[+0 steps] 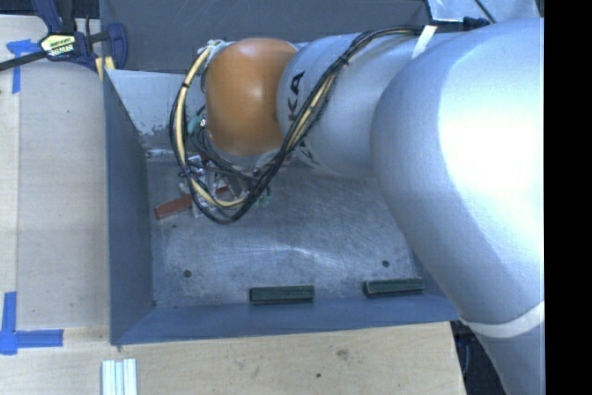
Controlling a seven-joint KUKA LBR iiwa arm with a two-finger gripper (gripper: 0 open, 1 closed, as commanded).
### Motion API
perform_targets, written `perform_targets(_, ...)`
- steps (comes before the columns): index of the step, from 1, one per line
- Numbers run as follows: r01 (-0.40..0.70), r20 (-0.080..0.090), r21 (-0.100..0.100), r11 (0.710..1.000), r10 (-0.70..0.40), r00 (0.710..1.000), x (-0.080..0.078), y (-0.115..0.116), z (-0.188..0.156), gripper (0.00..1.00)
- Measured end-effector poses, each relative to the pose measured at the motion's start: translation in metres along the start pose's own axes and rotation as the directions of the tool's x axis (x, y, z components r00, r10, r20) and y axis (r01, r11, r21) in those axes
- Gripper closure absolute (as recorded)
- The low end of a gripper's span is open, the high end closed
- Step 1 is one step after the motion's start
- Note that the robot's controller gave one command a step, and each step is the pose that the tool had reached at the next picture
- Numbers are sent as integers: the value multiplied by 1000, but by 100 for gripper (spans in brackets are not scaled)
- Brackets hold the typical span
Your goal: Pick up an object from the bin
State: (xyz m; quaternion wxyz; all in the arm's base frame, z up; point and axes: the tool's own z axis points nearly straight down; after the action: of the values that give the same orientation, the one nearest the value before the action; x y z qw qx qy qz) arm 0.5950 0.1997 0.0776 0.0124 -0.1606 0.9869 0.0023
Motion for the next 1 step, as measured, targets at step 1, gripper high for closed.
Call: perform_targets(1, 5, -13, 1, 1000, -5, 1000, -14, 11, -200, 100)
